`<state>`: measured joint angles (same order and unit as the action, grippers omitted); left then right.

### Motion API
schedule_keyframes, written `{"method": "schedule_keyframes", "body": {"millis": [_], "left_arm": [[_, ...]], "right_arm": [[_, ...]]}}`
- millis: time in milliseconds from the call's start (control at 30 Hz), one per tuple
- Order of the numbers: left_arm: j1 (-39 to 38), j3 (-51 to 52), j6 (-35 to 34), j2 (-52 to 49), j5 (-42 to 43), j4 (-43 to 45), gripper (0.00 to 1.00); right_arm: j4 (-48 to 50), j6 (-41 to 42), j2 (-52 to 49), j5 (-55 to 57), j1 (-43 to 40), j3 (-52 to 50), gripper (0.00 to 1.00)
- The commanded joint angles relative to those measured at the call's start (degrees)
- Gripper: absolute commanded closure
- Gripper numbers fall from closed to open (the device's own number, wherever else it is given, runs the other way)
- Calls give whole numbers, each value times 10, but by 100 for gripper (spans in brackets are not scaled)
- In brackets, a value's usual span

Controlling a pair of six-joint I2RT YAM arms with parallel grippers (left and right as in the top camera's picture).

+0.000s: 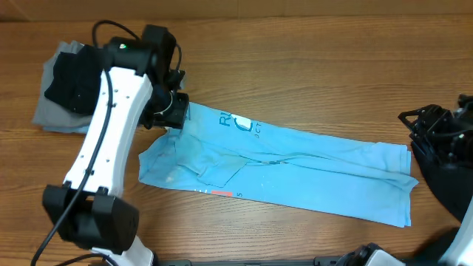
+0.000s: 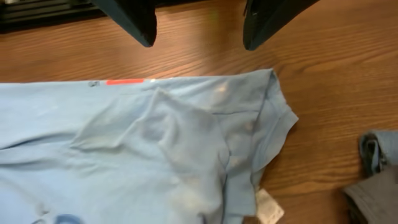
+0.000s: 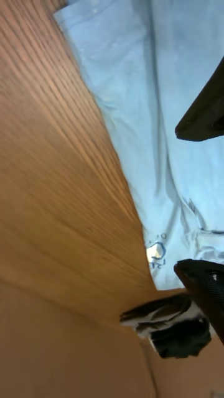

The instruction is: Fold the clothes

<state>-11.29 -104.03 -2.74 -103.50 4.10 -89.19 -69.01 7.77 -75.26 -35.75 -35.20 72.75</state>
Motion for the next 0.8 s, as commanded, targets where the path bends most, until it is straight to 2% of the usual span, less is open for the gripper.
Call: {"method": "schedule_keyframes", "body": {"millis": [0, 100, 167, 300, 433, 567, 600, 633, 700, 733, 767], "left_arm": [[-33, 43, -9, 2, 37, 42, 48], [-73, 132, -9, -3, 63, 114, 43], [-90, 184, -11, -3, 71, 143, 42], [-105, 296, -12, -3, 96, 195, 41], [-105, 351, -12, -3, 94, 235, 42], [-105, 390, -16, -3, 78, 311, 43], [-105, 393, -16, -3, 74, 322, 45], [-105, 397, -16, -3, 69, 334, 54], [-105, 397, -16, -3, 69, 336, 77], [-104, 394, -16, -3, 68, 324, 96], [-103, 391, -16, -3, 67, 314, 96]], "right_arm": [[-22, 37, 21, 93, 31, -1, 43], [-12, 63, 10, 162, 69, -37, 44], [0, 73, -1, 175, 72, -52, 38], [6, 75, -19, 175, 72, -56, 36], [10, 77, -20, 177, 72, -56, 33], [12, 88, -20, 178, 72, -56, 33], [13, 89, -20, 177, 72, -56, 33], [14, 90, -20, 178, 72, -57, 32], [19, 97, -20, 187, 72, -57, 32], [23, 118, -20, 216, 72, -59, 32], [26, 129, -20, 231, 71, -61, 29]]}}
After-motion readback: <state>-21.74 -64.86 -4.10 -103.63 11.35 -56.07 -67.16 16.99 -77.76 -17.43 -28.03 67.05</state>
